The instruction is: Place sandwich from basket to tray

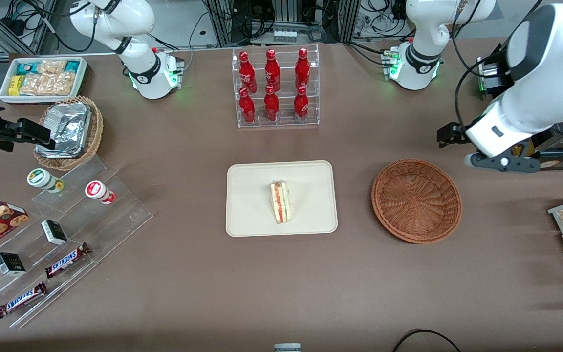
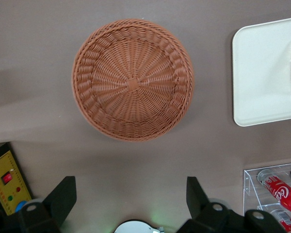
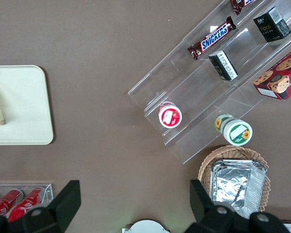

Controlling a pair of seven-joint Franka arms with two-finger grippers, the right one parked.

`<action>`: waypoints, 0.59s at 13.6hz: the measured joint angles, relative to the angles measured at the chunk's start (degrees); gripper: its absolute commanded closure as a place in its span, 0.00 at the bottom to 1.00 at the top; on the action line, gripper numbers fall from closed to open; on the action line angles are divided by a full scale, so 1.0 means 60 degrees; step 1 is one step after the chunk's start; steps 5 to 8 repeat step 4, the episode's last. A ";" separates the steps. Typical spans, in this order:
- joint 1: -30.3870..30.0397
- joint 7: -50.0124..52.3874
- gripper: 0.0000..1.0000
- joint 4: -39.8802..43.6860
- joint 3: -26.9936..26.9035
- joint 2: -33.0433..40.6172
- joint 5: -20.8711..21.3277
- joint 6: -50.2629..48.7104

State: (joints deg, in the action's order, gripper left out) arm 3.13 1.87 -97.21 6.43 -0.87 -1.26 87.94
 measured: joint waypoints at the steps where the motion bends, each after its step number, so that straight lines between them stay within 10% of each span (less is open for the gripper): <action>1: -0.0073 -0.0077 0.00 0.0001 -0.0046 0.0140 0.0000 -0.0125; 8: -0.0170 -0.0403 0.00 0.0002 -0.0343 0.0605 0.0000 -0.0524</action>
